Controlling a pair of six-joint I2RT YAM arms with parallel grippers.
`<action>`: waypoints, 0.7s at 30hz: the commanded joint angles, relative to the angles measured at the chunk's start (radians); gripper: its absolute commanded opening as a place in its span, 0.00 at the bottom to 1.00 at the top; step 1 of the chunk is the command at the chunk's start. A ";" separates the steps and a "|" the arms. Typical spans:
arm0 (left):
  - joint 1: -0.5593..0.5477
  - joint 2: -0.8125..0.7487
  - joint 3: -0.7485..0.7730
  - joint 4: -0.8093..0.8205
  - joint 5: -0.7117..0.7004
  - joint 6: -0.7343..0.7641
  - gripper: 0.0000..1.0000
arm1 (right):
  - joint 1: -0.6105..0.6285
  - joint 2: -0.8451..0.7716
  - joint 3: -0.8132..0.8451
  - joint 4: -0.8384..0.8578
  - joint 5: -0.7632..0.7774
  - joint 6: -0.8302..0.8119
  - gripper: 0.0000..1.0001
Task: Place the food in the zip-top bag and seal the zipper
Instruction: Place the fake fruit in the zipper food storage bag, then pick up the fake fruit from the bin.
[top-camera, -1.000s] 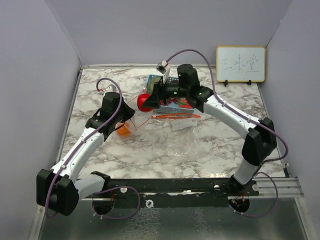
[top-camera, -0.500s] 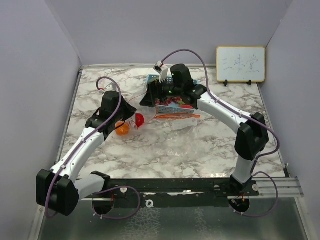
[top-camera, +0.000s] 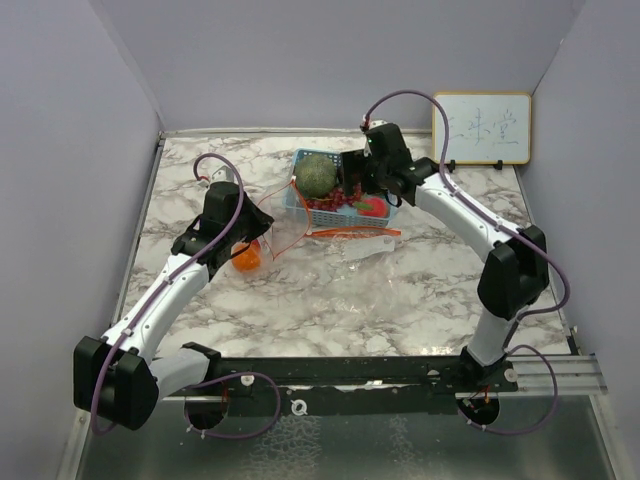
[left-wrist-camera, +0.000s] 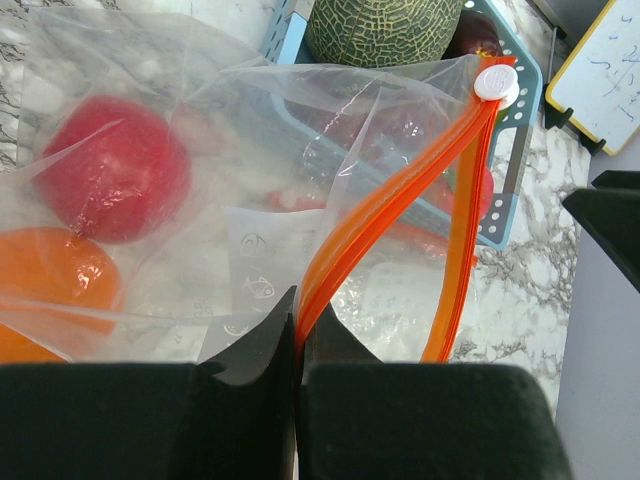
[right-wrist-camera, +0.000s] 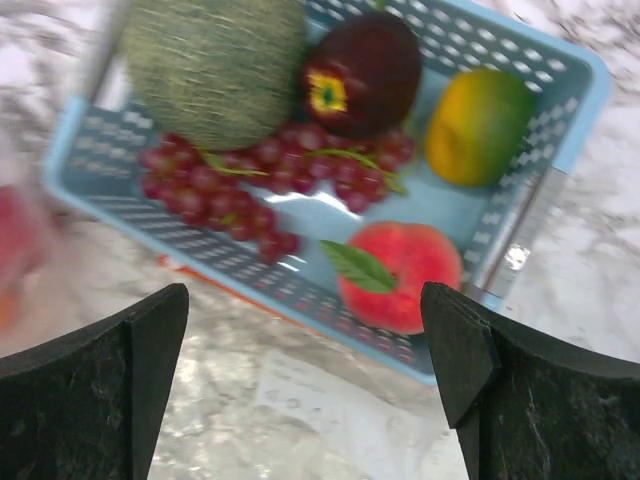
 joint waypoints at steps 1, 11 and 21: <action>0.004 -0.018 0.009 0.024 0.029 0.012 0.00 | -0.029 0.105 0.034 -0.080 0.168 -0.053 0.99; 0.003 -0.023 -0.012 0.013 0.022 0.015 0.00 | -0.065 0.252 0.075 -0.094 0.180 -0.132 0.92; 0.005 0.008 -0.001 0.024 0.027 0.020 0.00 | -0.064 0.306 0.007 -0.051 0.147 -0.162 0.89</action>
